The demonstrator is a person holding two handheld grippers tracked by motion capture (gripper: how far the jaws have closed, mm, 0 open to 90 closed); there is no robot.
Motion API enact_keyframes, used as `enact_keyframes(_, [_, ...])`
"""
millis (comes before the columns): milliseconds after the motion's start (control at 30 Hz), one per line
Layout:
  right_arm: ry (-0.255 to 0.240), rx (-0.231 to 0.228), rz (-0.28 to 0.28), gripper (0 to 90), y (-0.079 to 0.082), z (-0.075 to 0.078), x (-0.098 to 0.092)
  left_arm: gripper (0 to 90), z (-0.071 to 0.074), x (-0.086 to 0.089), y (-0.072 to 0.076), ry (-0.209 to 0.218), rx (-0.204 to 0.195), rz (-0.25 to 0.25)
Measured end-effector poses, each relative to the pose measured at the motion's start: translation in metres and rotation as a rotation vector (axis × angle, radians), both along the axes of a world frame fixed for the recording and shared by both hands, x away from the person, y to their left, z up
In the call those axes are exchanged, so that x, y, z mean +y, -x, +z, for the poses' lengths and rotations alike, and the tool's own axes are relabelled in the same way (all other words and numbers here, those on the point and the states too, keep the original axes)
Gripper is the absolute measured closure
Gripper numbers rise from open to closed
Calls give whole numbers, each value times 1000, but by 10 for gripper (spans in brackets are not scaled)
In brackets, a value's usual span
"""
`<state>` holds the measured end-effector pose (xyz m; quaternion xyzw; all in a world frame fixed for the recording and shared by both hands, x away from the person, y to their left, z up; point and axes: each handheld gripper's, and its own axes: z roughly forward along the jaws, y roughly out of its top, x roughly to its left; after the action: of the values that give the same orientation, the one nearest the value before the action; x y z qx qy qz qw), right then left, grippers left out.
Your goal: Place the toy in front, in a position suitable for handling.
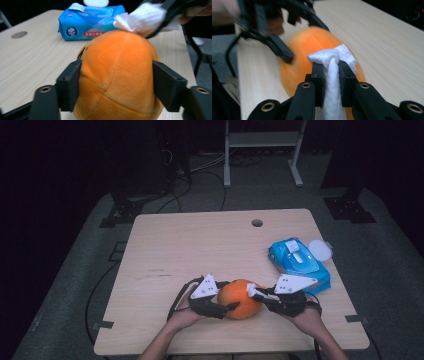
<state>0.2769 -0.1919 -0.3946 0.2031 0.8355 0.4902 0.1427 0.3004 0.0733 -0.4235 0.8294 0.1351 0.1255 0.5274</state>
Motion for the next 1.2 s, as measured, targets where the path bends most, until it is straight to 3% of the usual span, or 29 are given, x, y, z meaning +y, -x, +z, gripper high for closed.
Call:
enact_keyframes(67, [-22,-9,34,770,5,6,7,333,4,-5,5,-1,-31,4])
enact_keyframes(133, [-9,-36,56,770,10,11,15,346,8,-8,11,-3,-55,10])
enact_keyframes(200, [2,-49,57,770,10,12,15,348,12,-6,13,13,-50,12])
enact_keyframes(300, [8,-27,11,770,3,4,4,344,12,-4,11,14,-34,6])
enact_keyframes(367, [-14,11,-17,770,-3,-2,-1,317,11,-7,10,9,-33,12])
enact_keyframes(433, [-6,0,-19,770,-1,0,2,293,10,-10,10,1,-41,16])
enact_keyframes(500, [-35,-8,9,770,3,5,7,278,8,-12,11,5,-42,10])
enact_keyframes(567, [-28,-27,32,770,5,8,12,235,8,-12,12,4,-42,0])
enact_keyframes(600, [-5,-37,32,770,6,7,15,200,9,-10,10,15,-28,-6])
enact_keyframes(667, [-10,-22,27,770,4,4,14,139,9,-5,4,58,27,-12])
enact_keyframes(733, [-17,-9,14,770,1,2,9,92,7,-1,-2,59,62,22])
enact_keyframes(800, [-13,-13,-11,770,-2,1,4,96,4,1,-5,64,81,13])
enact_keyframes(833, [-20,-6,-18,770,-3,0,2,135,2,0,-4,63,80,1])
enact_keyframes(900, [-24,7,-26,770,-6,-2,-1,190,2,-3,0,34,38,-16])
enact_keyframes(1033, [-21,7,-47,770,-9,-6,-6,196,1,-3,0,39,41,-44])
enact_keyframes(1133, [-23,10,-62,770,-11,-7,-10,171,0,-3,-5,46,91,-11])
enact_keyframes(1200, [-13,0,-63,770,-10,-6,-9,156,-1,-4,-6,29,109,2])
